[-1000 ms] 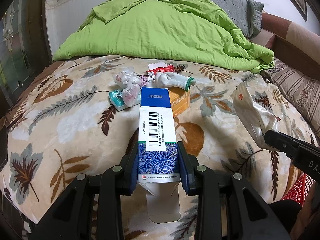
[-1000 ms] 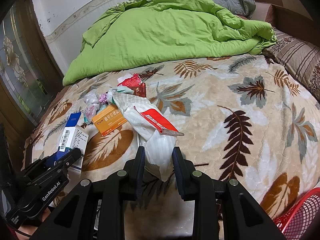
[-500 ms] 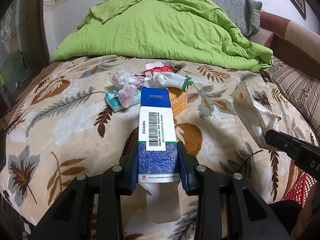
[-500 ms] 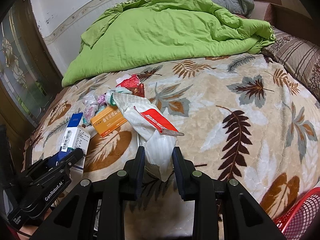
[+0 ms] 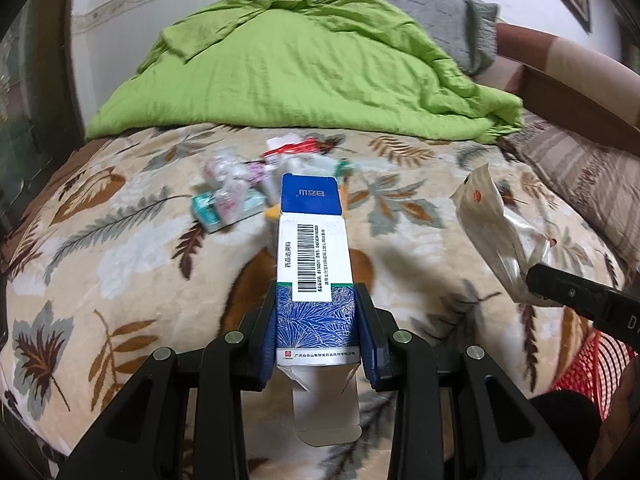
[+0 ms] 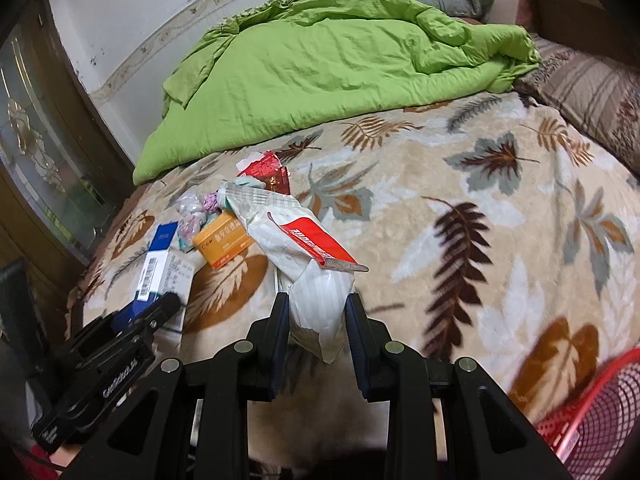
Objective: Collect trash
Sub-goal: 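Carry both items to the red basket and open both tools over it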
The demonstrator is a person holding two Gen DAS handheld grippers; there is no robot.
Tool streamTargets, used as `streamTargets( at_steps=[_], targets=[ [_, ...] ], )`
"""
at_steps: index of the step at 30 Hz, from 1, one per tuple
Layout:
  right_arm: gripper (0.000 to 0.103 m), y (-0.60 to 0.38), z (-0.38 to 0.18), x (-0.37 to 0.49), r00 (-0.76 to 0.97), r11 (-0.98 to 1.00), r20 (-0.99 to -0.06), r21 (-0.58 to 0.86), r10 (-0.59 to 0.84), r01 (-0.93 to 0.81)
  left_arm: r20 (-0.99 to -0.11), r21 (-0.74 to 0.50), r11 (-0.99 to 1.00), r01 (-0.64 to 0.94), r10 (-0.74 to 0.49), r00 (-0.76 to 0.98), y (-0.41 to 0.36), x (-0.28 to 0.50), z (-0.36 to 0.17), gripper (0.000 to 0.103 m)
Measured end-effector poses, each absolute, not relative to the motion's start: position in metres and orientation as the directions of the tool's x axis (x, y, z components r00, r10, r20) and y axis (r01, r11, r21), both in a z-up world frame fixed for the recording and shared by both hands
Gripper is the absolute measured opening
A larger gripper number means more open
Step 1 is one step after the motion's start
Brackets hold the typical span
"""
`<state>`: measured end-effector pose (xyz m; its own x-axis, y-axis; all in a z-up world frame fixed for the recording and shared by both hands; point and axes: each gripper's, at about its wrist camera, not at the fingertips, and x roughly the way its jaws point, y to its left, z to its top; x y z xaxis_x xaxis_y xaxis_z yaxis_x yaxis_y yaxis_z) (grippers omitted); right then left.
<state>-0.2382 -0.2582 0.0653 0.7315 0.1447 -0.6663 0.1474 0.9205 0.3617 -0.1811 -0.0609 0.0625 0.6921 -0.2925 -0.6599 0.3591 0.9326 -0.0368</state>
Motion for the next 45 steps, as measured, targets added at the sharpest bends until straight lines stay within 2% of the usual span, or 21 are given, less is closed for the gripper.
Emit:
streamTargets(
  at_steps=[7, 19, 25, 32, 33, 34, 35, 36, 45],
  targets=[
    [0.030, -0.304, 0.070, -0.296, 0.725, 0.882, -0.675, 0.415, 0.132, 0.225, -0.659, -0.072, 0.852, 0.519, -0.431, 0.617, -0.100, -0.208, 0.076, 0.033],
    [0.032, -0.409, 0.068, -0.425, 0.673, 0.758, -0.734, 0.388, -0.090, 0.525, -0.690, -0.146, 0.568, 0.810, -0.645, 0.328, -0.221, -0.282, 0.097, 0.033],
    [0.032, -0.436, 0.057, -0.469, 0.629, 0.694, -0.763, 0.372, -0.149, 0.616, -0.716, -0.210, 0.445, 0.871, -0.677, 0.173, -0.272, -0.319, 0.092, 0.033],
    [0.032, -0.450, 0.045, -0.483, 0.596, 0.663, -0.781, 0.350, -0.183, 0.662, -0.764, -0.235, 0.372, 0.898, -0.642, 0.066, -0.314, -0.343, 0.070, 0.033],
    [0.034, -0.452, 0.045, -0.485, 0.592, 0.659, -0.782, 0.342, -0.196, 0.670, -0.768, -0.235, 0.372, 0.898, -0.637, 0.063, -0.318, -0.344, 0.068, 0.034],
    [0.040, -0.454, 0.046, -0.487, 0.587, 0.654, -0.781, 0.333, -0.212, 0.680, -0.772, -0.238, 0.370, 0.898, -0.633, 0.057, -0.320, -0.344, 0.067, 0.043],
    [0.042, -0.456, 0.048, -0.488, 0.592, 0.652, -0.776, 0.337, -0.216, 0.679, -0.772, -0.243, 0.370, 0.897, -0.634, 0.053, -0.320, -0.343, 0.067, 0.054],
    [0.042, -0.457, 0.050, -0.488, 0.599, 0.651, -0.770, 0.343, -0.218, 0.677, -0.764, -0.245, 0.374, 0.894, -0.642, 0.059, -0.317, -0.343, 0.069, 0.057],
    [0.043, -0.449, 0.068, -0.470, 0.654, 0.689, -0.728, 0.367, -0.206, 0.626, -0.745, -0.243, 0.435, 0.867, -0.656, 0.120, -0.287, -0.324, 0.083, 0.058]
  ],
)
